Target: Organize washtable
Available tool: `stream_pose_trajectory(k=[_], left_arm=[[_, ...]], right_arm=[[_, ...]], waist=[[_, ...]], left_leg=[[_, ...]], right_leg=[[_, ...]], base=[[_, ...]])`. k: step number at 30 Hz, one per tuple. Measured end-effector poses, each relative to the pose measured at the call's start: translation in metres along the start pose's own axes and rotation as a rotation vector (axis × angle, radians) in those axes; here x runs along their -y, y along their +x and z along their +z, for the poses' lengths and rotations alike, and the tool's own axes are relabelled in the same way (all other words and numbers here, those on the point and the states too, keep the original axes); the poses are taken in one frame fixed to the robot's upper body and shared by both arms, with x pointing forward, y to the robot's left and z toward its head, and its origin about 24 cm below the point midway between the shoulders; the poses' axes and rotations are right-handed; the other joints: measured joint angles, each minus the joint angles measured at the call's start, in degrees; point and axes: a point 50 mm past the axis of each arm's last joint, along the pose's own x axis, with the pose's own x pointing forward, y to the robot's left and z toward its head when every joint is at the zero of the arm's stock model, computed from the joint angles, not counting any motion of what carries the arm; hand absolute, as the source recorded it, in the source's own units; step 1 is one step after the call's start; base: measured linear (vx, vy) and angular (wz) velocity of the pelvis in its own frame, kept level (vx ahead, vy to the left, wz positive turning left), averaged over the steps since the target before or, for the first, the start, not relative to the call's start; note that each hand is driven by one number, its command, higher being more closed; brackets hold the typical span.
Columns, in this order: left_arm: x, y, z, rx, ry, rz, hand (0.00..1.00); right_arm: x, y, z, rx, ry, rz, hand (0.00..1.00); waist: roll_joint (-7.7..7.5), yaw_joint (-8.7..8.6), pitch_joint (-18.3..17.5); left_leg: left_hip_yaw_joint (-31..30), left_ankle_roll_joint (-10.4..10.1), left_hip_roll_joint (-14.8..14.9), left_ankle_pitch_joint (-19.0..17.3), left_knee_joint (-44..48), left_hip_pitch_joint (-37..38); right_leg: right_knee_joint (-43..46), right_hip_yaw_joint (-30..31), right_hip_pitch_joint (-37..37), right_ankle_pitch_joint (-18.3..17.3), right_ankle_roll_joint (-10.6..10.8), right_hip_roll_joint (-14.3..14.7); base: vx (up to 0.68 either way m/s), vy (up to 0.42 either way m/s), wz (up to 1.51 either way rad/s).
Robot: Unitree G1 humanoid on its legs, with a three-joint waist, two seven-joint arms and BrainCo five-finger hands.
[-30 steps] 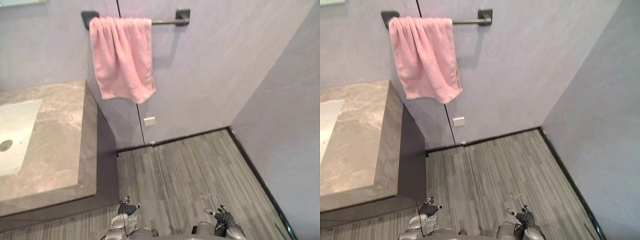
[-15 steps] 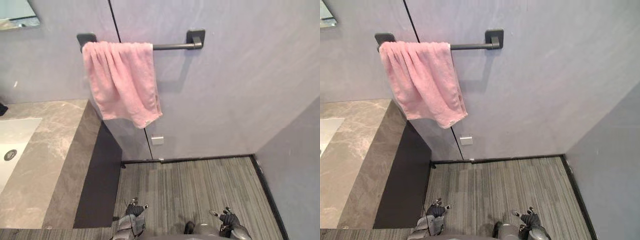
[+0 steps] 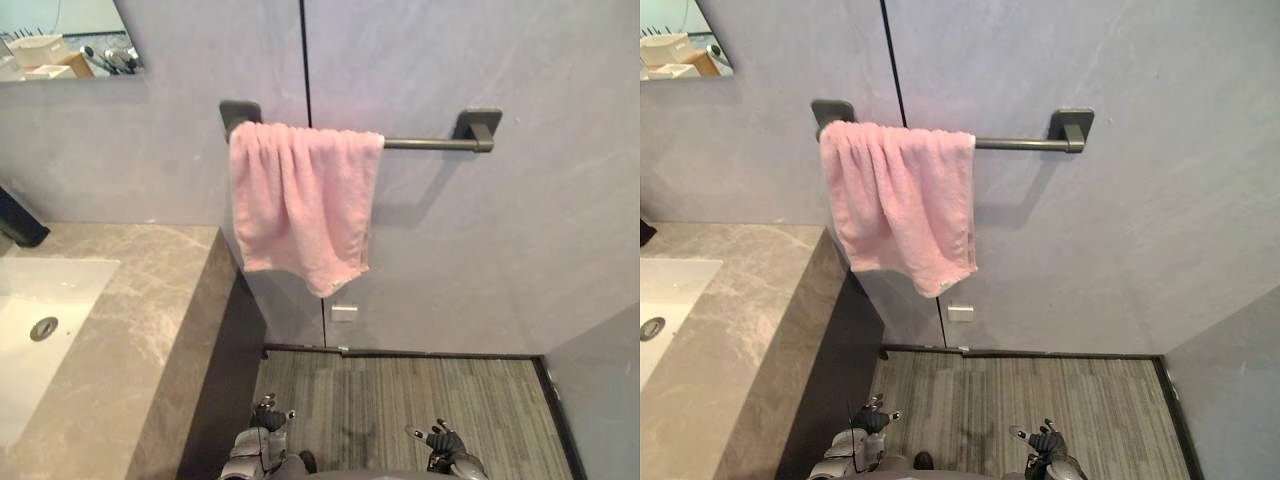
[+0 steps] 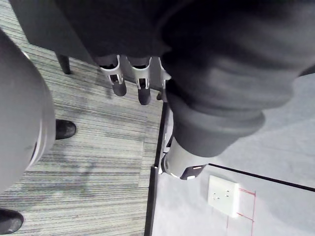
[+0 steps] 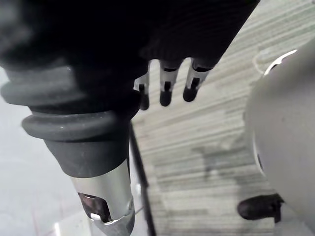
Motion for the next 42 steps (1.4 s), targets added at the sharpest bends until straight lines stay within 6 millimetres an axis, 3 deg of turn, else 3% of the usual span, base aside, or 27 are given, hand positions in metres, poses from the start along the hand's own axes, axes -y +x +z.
stream_pose_trajectory(k=[3,5,7,8,9,12,14,19,22,24,26,29,35,42], left_arm=[[-0.002,0.000,0.001,0.003,0.001,0.005,0.00],[-0.001,0.000,0.000,-0.001,-0.001,0.003,0.00],[-0.001,0.000,-0.001,-0.003,-0.001,0.004,0.00],[-0.003,0.000,-0.002,-0.006,0.005,0.009,0.00],[-0.007,0.001,-0.001,-0.011,0.012,0.017,0.00],[0.001,-0.002,-0.010,-0.033,-0.004,0.008,0.00],[0.003,-0.003,-0.014,-0.048,-0.004,0.003,0.00],[0.001,-0.002,-0.009,-0.024,0.056,0.000,0.00],[-0.004,0.000,0.013,0.068,0.038,0.014,0.00],[-0.016,-0.005,0.062,0.289,0.012,0.063,0.00],[-0.026,-0.018,0.095,0.464,-0.008,0.096,0.00],[-0.037,-0.039,0.123,0.653,-0.054,0.132,0.00],[-0.042,-0.051,0.131,0.725,-0.100,0.161,0.00],[-0.040,-0.073,0.163,0.892,-0.120,0.176,0.00]], right_arm=[[0.000,-0.001,-0.001,0.003,-0.006,0.000,0.00],[-0.001,0.000,0.002,0.012,-0.027,0.008,0.00],[-0.002,0.000,0.002,0.013,-0.030,0.010,0.00],[-0.003,-0.001,-0.001,0.000,-0.031,0.010,0.00],[-0.003,-0.001,-0.006,-0.021,-0.030,0.013,0.00],[0.012,0.001,-0.004,-0.029,-0.043,-0.026,0.00],[0.018,0.002,-0.003,-0.034,-0.048,-0.043,0.00],[0.022,0.000,-0.015,-0.082,-0.058,-0.053,0.00],[0.024,0.000,-0.014,-0.079,-0.060,-0.060,0.00],[0.022,0.000,-0.012,-0.069,-0.083,-0.052,0.00],[0.019,0.001,-0.008,-0.046,-0.096,-0.041,0.00],[0.020,0.000,-0.006,-0.027,-0.097,-0.041,0.00],[0.019,0.000,-0.005,-0.019,-0.100,-0.037,0.00],[0.018,0.000,-0.001,0.005,-0.121,-0.028,0.00]], waist=[[-0.18,0.07,0.0],[0.10,-0.22,0.1],[0.17,-0.43,0.0],[-0.81,-0.80,-0.4],[-2.20,-1.43,-0.2],[1.48,-1.42,-1.4],[3.06,-1.58,-1.9],[2.15,-1.66,-2.2],[1.96,-1.55,-2.2],[1.83,-1.49,-2.1],[1.76,-1.45,-2.1],[1.77,-1.41,-2.0],[1.58,-1.25,-1.9],[0.93,-1.56,-1.8]], left_leg=[[-1.4,0.9,-0.2,-1.6,-0.5,2.7],[-3.1,0.6,0.8,-2.4,-1.2,4.7],[-4.6,-0.3,2.1,-2.5,-1.2,4.7],[-6.0,-1.4,1.5,-2.6,-1.2,4.3],[-7.7,-2.4,0.2,-3.1,-1.2,4.8],[-8.7,-4.0,3.0,-2.1,-4.1,6.2],[-10.1,-4.6,4.5,-1.7,-5.9,7.0],[-13.6,-4.9,5.7,-1.4,-6.1,7.0],[-14.3,-4.9,5.4,-1.4,-6.1,5.7],[-15.4,-4.9,4.5,-1.3,-6.0,4.4],[-16.0,-4.6,3.7,-1.0,-6.0,3.8],[-16.4,-4.1,2.9,-0.5,-6.0,3.2],[-17.0,-4.3,2.8,0.2,-6.9,3.3],[-16.7,-4.4,3.2,0.9,-8.6,4.0]], right_leg=[[9.4,2.5,-4.3,-1.7,0.9,-0.9],[6.5,2.4,-6.1,-4.1,0.6,1.2],[0.0,2.6,-6.7,-4.2,0.8,3.7],[-9.2,3.2,-5.7,-0.3,-0.6,4.9],[-12.1,3.9,-5.1,3.4,-1.4,4.5],[-16.6,3.4,-3.3,4.3,-2.5,7.4],[-19.9,2.4,-1.3,5.2,-3.3,9.3],[-25.4,0.7,2.4,6.8,-4.0,10.9],[-28.5,0.6,2.6,8.9,-3.6,11.3],[-30.6,0.3,2.6,10.6,-2.9,10.6],[-31.6,0.1,2.6,11.5,-2.6,10.0],[-32.8,-0.1,2.7,12.5,-2.5,9.4],[-34.5,-0.3,3.5,13.9,-2.6,9.4],[-35.3,0.2,3.5,14.3,-2.8,9.9]], base=[[0.17,0.051,0.23],[0.13,-0.043,0.31],[0.09,-0.084,0.48],[0.16,-0.202,0.78],[0.18,-0.191,0.63],[0.24,-0.137,0.11],[0.19,-0.138,0.04],[0.09,-0.069,0.14],[0.00,0.018,0.03],[-0.06,0.082,0.12],[-0.07,0.069,0.12],[-0.08,0.045,0.08],[-0.07,-0.005,0.03],[-0.03,-0.007,-0.04]])
